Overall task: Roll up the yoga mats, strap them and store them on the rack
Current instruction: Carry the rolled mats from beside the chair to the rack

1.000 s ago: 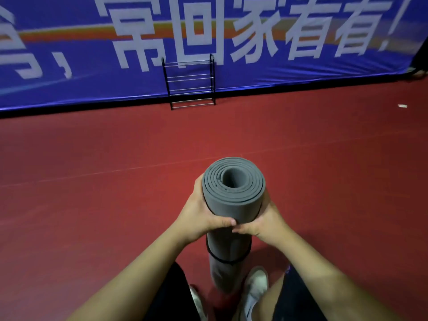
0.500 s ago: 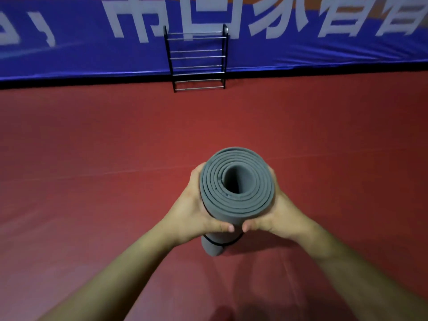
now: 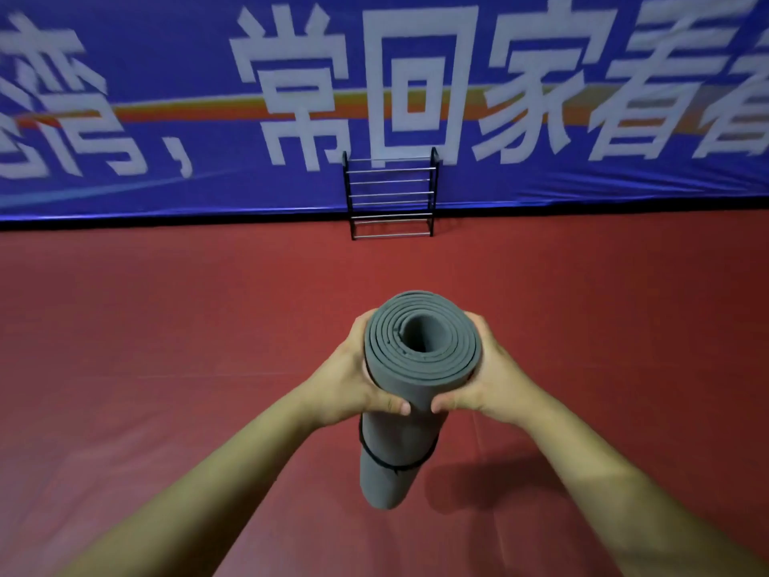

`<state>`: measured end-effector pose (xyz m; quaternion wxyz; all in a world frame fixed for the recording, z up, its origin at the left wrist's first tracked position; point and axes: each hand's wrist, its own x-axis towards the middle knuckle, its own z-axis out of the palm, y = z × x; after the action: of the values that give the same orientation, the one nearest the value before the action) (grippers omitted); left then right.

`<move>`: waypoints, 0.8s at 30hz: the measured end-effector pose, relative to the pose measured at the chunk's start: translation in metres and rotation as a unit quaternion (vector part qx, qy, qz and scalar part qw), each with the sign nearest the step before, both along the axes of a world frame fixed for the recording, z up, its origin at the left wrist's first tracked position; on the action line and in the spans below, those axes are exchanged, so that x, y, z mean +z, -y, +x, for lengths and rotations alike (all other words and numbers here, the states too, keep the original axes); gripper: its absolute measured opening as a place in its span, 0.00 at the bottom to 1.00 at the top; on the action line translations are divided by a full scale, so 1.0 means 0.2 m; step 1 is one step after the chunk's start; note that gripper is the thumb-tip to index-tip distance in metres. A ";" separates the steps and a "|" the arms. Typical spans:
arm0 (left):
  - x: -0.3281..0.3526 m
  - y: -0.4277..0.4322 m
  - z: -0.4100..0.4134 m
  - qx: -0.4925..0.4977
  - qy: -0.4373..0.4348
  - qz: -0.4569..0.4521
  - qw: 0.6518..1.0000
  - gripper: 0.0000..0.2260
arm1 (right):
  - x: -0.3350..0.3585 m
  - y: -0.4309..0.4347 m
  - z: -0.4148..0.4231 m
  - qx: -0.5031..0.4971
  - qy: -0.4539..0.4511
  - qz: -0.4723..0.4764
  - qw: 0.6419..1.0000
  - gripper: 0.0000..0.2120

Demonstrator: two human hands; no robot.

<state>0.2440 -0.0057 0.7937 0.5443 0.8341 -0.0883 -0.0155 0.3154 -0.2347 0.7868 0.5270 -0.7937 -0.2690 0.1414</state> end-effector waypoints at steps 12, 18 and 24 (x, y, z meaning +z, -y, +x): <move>-0.01 -0.29 0.60 0.036 0.014 0.006 0.999 0.56 | 0.01 -0.32 0.66 0.021 0.041 0.005 0.999 0.59; 0.04 -0.59 1.16 0.053 0.043 -0.005 0.998 0.55 | 0.12 -0.63 1.23 0.035 0.068 0.006 0.997 0.55; 0.16 -0.81 1.77 0.041 0.054 0.000 0.998 0.56 | 0.20 -0.85 1.81 0.016 0.077 0.033 0.996 0.56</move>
<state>0.5976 0.1555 0.8257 0.5393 0.8364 -0.0834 0.0515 0.6776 -0.0654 0.8269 0.5282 -0.7799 -0.3263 0.0794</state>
